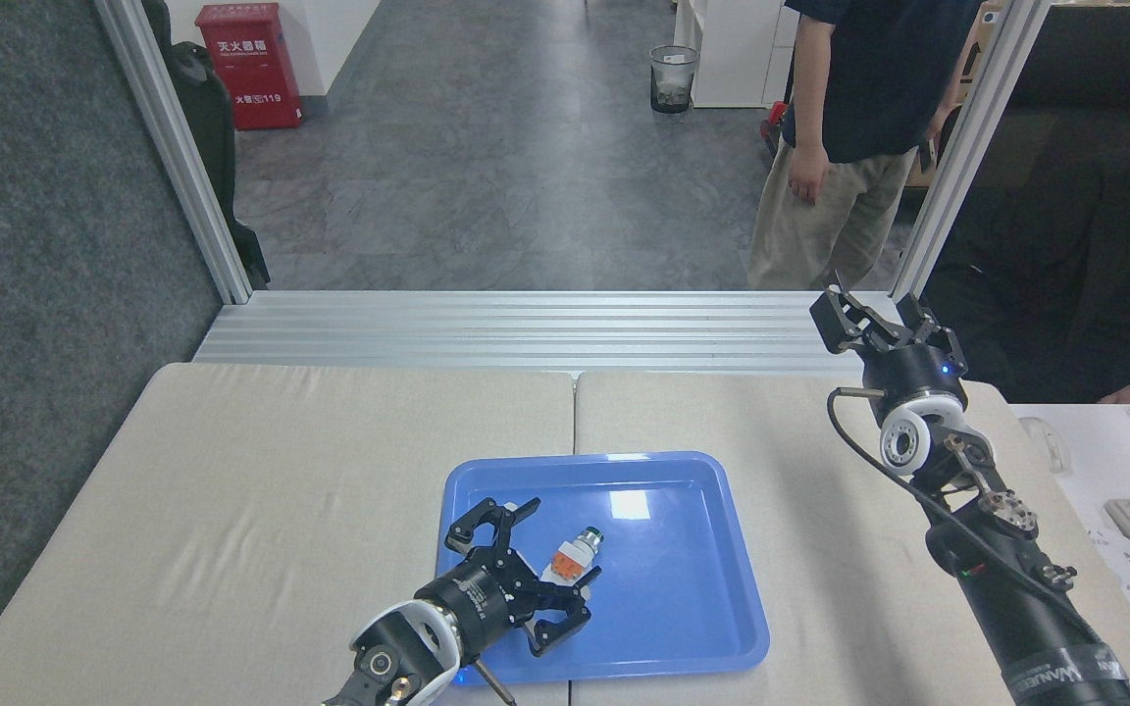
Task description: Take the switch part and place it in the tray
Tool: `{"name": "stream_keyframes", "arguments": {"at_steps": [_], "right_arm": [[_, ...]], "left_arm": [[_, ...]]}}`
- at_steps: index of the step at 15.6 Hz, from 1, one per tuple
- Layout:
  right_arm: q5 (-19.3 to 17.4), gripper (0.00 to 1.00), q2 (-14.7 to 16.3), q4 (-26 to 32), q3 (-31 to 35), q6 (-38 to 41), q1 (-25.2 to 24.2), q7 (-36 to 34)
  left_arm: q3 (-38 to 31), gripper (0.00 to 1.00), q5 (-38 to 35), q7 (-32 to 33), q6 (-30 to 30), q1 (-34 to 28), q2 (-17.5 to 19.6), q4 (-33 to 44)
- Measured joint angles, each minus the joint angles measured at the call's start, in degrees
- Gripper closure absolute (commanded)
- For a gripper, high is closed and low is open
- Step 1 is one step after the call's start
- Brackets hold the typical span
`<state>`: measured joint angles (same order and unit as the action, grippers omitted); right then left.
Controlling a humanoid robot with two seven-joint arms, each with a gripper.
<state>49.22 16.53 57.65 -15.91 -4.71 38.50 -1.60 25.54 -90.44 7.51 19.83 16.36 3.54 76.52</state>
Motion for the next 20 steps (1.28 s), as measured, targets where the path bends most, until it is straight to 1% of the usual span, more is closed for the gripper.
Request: {"name": "stream_keyframes", "arguments": {"at_steps": [1,3,6,9,12,14,20], "right_arm": [[0.0,0.01,0.0,0.0,0.0,0.0,0.0,0.0],[0.0,0.01,0.0,0.0,0.0,0.0,0.0,0.0],[0.0,0.01,0.0,0.0,0.0,0.0,0.0,0.0],[0.0,0.01,0.0,0.0,0.0,0.0,0.0,0.0],[0.0,0.01,0.0,0.0,0.0,0.0,0.0,0.0],[0.0,0.01,0.0,0.0,0.0,0.0,0.0,0.0],[0.01,0.01,0.0,0.0,0.0,0.0,0.0,0.0]], "left_arm": [[-0.63,0.01,0.87,-0.49,-1.9,0.34,-0.14,0.83],[-2.64,0.01,4.02,-1.05,-7.54,1.74,-0.43,2.17],[-7.93,0.01,7.76,-1.59,-16.65,5.41,-0.65,2.82],[-13.13,0.01,9.59,-3.36,-22.16,8.31,-0.55,0.88],[-16.7,0.01,10.53,-4.31,-25.41,8.7,-0.32,-1.09],[-18.55,0.0,10.93,-4.52,-26.56,8.5,-0.29,-2.1],[-22.05,0.0,11.45,-4.58,-27.25,8.08,-0.23,-4.06]]}}
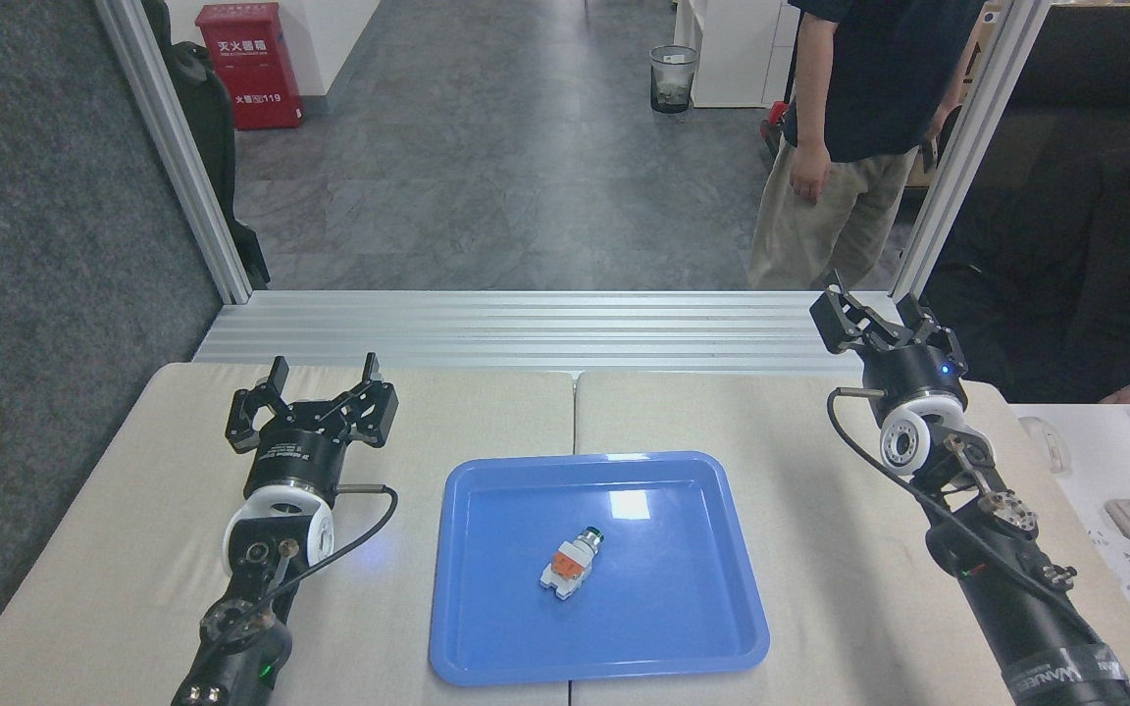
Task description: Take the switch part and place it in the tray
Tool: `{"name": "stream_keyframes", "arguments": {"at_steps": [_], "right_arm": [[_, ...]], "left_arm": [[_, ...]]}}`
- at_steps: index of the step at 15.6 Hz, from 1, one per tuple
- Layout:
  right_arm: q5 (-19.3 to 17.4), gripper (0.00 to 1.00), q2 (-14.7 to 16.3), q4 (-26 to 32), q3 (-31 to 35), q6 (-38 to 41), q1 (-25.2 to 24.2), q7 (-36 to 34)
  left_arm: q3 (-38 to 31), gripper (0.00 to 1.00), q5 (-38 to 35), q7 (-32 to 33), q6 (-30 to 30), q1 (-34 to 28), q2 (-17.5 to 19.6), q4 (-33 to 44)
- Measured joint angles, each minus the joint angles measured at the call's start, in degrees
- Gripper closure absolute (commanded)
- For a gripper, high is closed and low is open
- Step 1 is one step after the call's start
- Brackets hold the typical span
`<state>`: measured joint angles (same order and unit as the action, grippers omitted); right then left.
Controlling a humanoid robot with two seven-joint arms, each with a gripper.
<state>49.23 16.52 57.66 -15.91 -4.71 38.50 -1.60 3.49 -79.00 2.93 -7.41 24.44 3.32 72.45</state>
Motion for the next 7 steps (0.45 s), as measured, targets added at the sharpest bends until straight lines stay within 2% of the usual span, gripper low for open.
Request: {"name": "stream_keyframes", "arguments": {"at_steps": [7], "right_arm": [[0.0,0.01,-0.04,0.0,0.0,0.0,0.0,0.0]], "left_arm": [[-1.94,0.0,0.14,0.54,0.76,0.16,-0.48,-0.98]]}}
